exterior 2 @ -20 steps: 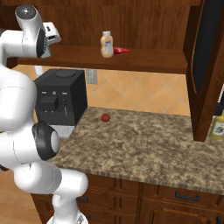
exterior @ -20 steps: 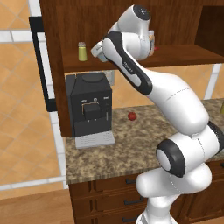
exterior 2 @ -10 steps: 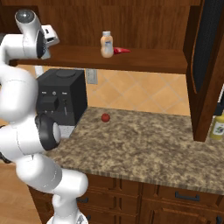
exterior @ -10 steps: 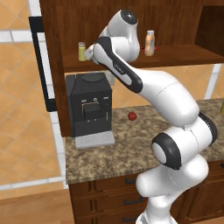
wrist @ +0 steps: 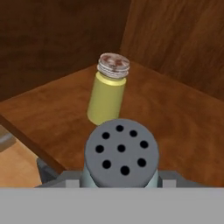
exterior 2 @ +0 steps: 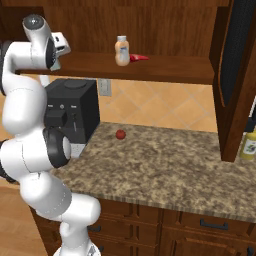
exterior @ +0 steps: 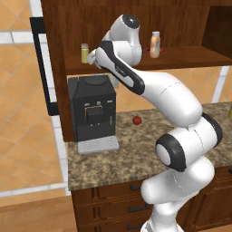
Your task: Put the shaker and condiment bottle from the counter next to their counterparts in the cabinet.
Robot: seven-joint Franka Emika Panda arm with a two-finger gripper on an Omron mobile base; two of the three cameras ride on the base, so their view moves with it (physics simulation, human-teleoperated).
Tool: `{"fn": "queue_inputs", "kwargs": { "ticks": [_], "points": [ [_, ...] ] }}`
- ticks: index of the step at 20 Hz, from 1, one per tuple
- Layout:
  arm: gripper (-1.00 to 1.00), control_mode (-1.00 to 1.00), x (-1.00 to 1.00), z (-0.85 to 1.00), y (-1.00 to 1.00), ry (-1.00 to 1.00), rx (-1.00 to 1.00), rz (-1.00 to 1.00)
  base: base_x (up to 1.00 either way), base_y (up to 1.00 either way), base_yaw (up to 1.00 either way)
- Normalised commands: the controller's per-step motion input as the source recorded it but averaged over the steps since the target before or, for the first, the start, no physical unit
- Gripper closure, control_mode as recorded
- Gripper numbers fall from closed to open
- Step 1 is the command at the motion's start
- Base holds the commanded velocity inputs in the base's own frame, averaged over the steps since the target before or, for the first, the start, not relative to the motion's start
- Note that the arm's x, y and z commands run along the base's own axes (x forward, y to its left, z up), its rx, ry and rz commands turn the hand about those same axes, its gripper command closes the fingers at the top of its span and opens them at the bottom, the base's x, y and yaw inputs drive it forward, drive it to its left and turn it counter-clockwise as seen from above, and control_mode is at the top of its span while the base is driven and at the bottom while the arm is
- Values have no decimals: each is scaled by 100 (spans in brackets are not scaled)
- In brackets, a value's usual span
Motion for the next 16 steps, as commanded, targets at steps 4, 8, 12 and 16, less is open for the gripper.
{"fn": "queue_inputs", "kwargs": {
  "ticks": [4, 8, 12, 16],
  "points": [
    [100, -100, 18, -20, 0, 3, 5, 0, 0, 0, 0],
    [100, -100, 30, -10, 0, 4, 8, 0, 0, 0, 0],
    [100, -100, 29, -21, 0, 2, 5, 0, 0, 0, 0],
    [100, -100, 36, -45, 0, 2, 0, 0, 0, 0, 0]
  ]
}}
